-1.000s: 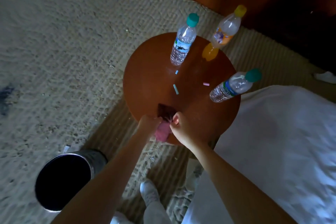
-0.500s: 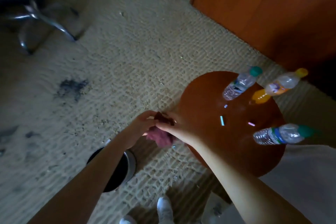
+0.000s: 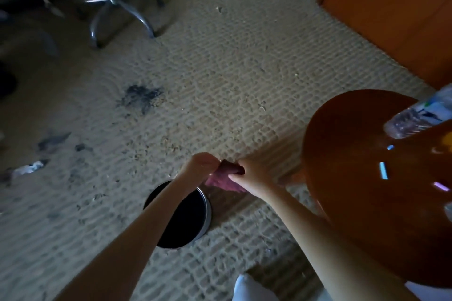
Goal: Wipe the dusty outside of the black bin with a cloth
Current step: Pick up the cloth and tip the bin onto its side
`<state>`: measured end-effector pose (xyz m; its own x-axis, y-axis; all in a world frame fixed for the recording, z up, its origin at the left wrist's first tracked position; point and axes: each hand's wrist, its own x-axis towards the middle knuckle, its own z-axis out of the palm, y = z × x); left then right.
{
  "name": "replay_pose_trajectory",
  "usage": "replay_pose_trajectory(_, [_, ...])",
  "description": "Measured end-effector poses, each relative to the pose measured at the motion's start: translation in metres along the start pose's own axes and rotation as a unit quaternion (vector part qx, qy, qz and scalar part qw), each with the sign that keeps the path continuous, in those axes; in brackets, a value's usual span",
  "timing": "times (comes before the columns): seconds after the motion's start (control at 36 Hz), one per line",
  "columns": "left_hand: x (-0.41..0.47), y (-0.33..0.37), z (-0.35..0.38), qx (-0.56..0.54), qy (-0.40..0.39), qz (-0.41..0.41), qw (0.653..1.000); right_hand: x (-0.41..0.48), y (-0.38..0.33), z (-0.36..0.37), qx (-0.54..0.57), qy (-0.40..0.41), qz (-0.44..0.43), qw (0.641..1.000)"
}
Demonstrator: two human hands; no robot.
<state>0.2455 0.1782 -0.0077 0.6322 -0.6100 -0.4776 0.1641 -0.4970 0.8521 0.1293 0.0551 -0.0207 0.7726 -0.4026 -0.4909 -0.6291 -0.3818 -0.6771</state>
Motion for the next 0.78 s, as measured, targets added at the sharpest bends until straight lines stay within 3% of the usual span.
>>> replay_pose_trajectory(0.28, [0.043,-0.085,0.0,0.024,0.087,-0.018,0.996,0.062,0.037,0.06,-0.04,0.003,-0.037,0.999])
replay_pose_trajectory(0.42, [0.047,-0.15,0.012,0.186,0.162,-0.047,0.968,0.098,0.07,0.086,-0.044,0.019,-0.043,0.998])
replay_pose_trajectory(0.58, [0.059,-0.225,0.027,0.216,0.244,-0.035,0.945,0.136,0.113,0.113,-0.065,0.028,-0.054,0.996])
replay_pose_trajectory(0.67, [0.069,-0.255,0.037,0.236,0.238,-0.051,0.941,0.156,0.138,0.133,-0.061,0.024,-0.052,0.997])
replay_pose_trajectory(0.78, [0.076,-0.27,0.049,0.255,0.171,-0.073,0.949,0.168,0.157,0.151,-0.033,0.01,-0.042,0.998])
